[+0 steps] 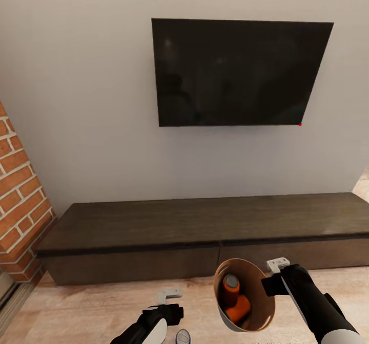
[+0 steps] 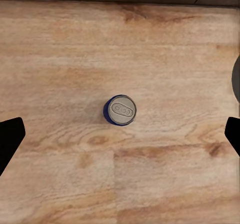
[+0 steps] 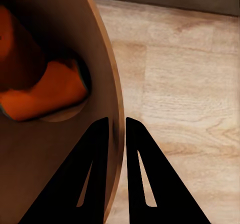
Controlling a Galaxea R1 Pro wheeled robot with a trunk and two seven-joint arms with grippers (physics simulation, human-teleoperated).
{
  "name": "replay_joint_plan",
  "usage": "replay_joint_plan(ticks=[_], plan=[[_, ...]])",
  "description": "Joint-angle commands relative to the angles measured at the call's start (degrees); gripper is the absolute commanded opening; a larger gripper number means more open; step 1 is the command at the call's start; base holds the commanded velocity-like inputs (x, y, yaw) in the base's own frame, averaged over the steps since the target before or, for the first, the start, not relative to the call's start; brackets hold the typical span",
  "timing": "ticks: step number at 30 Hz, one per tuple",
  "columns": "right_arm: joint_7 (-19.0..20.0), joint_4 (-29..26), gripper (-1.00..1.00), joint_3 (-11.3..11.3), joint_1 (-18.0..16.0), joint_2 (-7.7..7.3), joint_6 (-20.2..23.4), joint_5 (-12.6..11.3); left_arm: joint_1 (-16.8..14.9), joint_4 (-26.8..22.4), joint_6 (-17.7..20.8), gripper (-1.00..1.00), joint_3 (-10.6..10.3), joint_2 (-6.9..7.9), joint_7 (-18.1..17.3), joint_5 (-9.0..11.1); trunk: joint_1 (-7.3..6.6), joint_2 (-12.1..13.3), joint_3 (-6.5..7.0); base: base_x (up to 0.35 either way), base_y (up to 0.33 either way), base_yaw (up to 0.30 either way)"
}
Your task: Put the three can of soda from the living room inside the tash can in the kitchen.
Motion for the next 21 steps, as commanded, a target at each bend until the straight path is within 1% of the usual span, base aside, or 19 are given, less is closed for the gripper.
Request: replay_joint_plan(ticks=[1,16,21], plan=[[0.30,-0.01,-1.00,-0.02,-0.02,0.02,0.09,-0.69,0.00,0.00,0.00,1.00,0.00,0.00,0.00,0.00,0.00,0.00,0.07,0.000,0.000,-0.186],[0.28,0.14,-1.00,0.02,1.03,0.06,0.04,-0.81,0.00,0.08,0.00,1.00,0.00,0.00,0.00,0.00,0.00,0.00,1.05,0.000,0.000,-0.178],[0.29,1.04,-1.00,0.02,1.10,0.13,0.04,-0.81,0.00,0.47,0.00,1.00,0.02,-0.03,0.00,0.00,0.00,0.00,1.33,0.000,0.000,-0.150]])
